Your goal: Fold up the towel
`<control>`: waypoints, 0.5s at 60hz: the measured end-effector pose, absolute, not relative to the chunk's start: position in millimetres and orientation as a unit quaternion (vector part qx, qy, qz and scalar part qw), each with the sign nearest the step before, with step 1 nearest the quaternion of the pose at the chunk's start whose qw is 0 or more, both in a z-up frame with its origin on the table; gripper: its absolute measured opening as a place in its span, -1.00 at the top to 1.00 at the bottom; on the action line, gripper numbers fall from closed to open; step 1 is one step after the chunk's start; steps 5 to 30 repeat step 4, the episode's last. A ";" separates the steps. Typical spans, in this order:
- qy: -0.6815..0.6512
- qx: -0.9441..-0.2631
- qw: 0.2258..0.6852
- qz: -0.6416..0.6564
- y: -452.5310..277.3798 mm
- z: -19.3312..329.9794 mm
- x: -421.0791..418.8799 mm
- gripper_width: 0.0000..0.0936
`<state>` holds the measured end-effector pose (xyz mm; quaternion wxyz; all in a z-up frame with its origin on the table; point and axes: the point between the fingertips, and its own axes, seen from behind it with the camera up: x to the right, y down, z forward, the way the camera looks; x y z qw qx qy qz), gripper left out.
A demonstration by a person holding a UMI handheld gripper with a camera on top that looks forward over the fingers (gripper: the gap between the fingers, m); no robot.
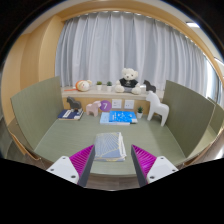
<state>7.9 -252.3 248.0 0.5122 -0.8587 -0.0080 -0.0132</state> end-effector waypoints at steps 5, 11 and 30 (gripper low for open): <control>-0.008 -0.858 0.514 -0.012 -255.6 249.5 5.3 -0.54; -0.008 -0.858 0.514 -0.012 -255.6 249.5 5.3 -0.54; -0.008 -0.858 0.514 -0.012 -255.6 249.5 5.3 -0.54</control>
